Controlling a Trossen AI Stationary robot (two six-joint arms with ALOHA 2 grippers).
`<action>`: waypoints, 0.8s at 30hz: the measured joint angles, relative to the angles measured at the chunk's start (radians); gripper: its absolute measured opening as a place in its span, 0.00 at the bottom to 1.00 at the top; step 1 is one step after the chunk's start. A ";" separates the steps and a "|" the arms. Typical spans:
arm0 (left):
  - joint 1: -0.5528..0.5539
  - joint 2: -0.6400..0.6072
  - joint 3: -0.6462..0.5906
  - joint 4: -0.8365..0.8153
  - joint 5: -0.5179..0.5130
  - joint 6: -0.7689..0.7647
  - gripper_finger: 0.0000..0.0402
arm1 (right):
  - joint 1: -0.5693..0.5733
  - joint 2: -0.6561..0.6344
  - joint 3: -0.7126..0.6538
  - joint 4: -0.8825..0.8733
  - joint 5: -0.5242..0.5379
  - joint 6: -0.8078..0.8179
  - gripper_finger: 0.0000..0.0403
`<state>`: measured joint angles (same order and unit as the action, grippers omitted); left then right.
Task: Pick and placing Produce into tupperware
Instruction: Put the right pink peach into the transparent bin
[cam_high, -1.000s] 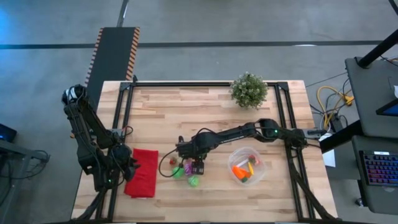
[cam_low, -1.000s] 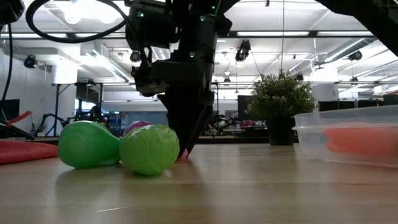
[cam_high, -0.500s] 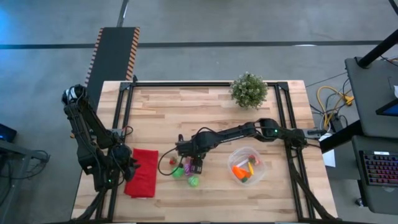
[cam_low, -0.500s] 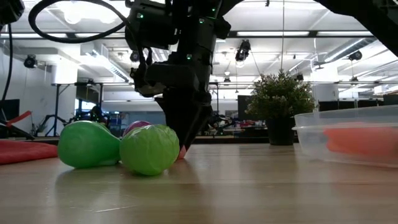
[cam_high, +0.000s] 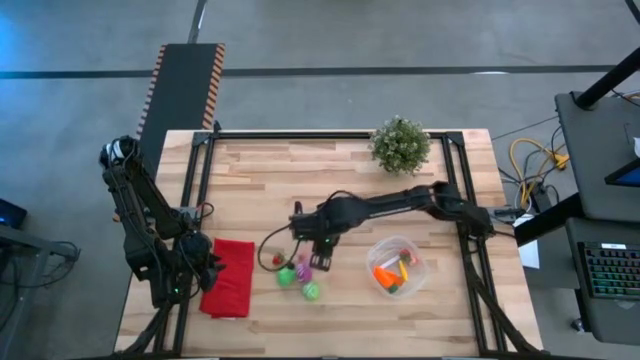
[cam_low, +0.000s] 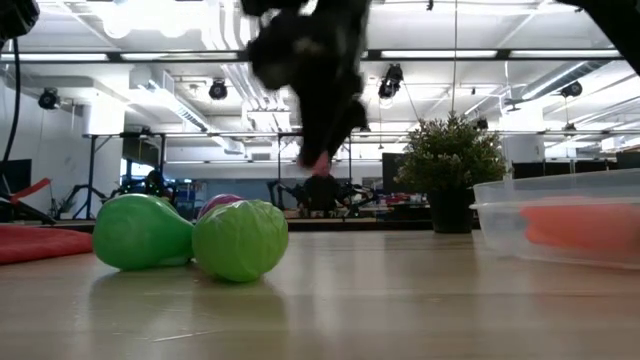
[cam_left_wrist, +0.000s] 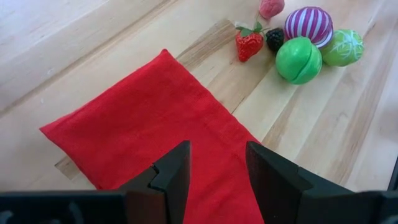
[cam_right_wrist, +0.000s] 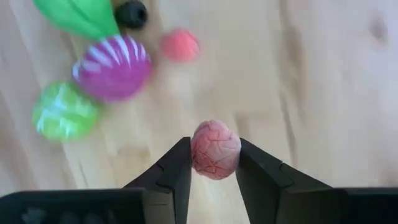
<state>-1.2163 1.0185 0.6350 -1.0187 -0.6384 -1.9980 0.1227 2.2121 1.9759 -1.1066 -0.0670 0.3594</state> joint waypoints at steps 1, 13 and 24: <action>0.000 0.000 0.000 0.001 0.000 0.004 0.35 | 0.000 -0.023 0.000 -0.033 0.012 0.007 0.26; 0.000 0.000 0.000 0.013 -0.024 0.025 0.35 | 0.036 -0.261 -0.161 -0.365 0.040 0.241 0.26; 0.000 0.000 0.000 0.015 -0.052 0.050 0.35 | 0.140 -0.527 -0.565 -0.188 -0.029 0.634 0.25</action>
<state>-1.2164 1.0187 0.6350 -1.0033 -0.6903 -1.9476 0.2623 1.6852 1.4104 -1.2949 -0.0955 0.9934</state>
